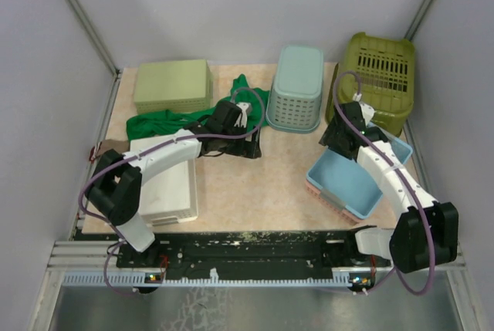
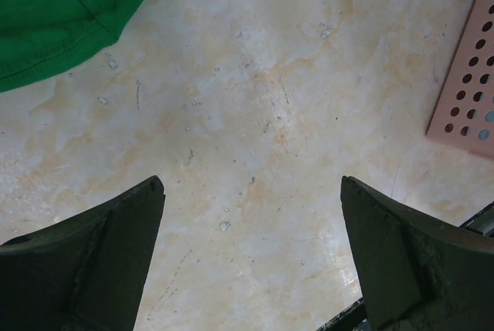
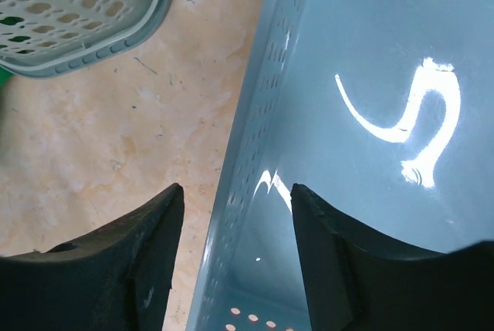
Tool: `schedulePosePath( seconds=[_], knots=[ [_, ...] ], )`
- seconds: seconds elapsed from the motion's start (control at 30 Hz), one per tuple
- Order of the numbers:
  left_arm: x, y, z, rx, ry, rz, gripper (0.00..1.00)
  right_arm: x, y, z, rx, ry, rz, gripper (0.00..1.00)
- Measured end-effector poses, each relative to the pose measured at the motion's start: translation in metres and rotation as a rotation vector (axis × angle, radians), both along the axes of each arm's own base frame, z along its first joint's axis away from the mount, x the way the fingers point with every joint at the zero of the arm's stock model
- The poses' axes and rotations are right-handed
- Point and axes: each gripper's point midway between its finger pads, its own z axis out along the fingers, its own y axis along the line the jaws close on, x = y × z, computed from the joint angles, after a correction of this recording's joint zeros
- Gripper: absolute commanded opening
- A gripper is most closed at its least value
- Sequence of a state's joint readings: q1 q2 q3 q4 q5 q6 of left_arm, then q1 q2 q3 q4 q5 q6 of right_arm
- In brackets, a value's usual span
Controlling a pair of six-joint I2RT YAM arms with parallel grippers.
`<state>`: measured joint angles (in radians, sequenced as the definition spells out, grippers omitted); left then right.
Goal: Turn the large container upside down
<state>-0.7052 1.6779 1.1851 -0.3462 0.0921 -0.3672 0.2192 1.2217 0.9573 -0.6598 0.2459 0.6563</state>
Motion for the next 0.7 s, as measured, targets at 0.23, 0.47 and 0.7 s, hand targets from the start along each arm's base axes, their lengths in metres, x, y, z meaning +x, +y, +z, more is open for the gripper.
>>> schedulePosePath(
  seconds=[0.23,0.47,0.7],
  knots=[
    [-0.004,0.004,-0.004,0.009,0.009,0.005,1.0,0.007,-0.002,-0.002,-0.001,-0.013,-0.017,0.18],
    [-0.008,0.007,-0.009,0.019,0.021,0.006,1.0,0.008,-0.009,-0.001,-0.01,-0.025,-0.025,0.43],
    [-0.008,0.007,-0.008,0.016,0.023,0.007,1.0,0.008,-0.012,-0.009,-0.015,-0.003,-0.01,0.4]
  ],
)
